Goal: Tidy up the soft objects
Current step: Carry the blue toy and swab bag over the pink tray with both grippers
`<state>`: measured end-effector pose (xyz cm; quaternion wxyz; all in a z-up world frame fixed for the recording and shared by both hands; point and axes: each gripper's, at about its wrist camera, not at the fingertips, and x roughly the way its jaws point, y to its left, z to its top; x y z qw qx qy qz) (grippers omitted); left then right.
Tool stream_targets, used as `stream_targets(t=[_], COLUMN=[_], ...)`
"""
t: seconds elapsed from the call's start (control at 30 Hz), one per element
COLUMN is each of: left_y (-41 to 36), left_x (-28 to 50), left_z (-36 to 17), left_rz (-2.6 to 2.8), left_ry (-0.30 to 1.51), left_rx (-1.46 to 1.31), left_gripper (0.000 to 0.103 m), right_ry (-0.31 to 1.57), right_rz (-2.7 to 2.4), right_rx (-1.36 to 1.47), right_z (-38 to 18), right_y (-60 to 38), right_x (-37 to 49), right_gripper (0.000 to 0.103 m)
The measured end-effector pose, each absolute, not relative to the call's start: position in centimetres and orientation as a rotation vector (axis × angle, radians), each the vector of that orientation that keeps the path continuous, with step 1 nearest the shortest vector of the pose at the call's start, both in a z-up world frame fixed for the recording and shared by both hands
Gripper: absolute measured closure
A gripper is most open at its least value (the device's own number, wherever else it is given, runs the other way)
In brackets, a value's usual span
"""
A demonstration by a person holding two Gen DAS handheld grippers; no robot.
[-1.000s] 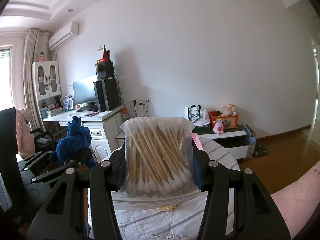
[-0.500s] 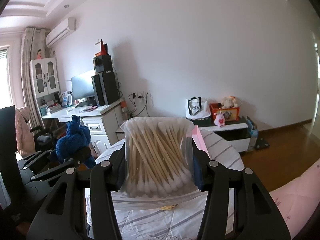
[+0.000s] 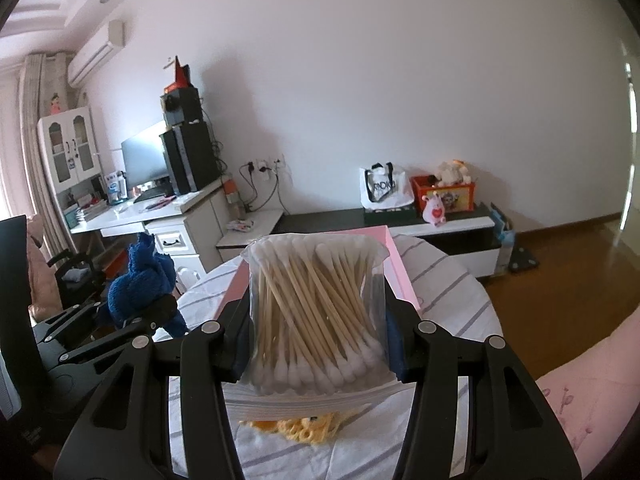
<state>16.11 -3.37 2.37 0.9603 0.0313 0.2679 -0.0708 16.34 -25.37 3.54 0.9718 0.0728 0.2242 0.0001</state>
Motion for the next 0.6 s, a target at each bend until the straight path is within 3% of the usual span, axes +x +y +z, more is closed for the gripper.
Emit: stream_targets(t=[0.6], left_y=[-8.0], left_x=[39.1], left_z=[-1.3], left_rz=[-0.117], left_ry=[0.685], left_rx=[0.106], left_gripper=[0.067], right_ry=[0.656], right_rz=[-0.017], right_rx=[0.215], right_z=[-4.5], right_y=[-27.8], right_x=[31.4], right_gripper=[0.054])
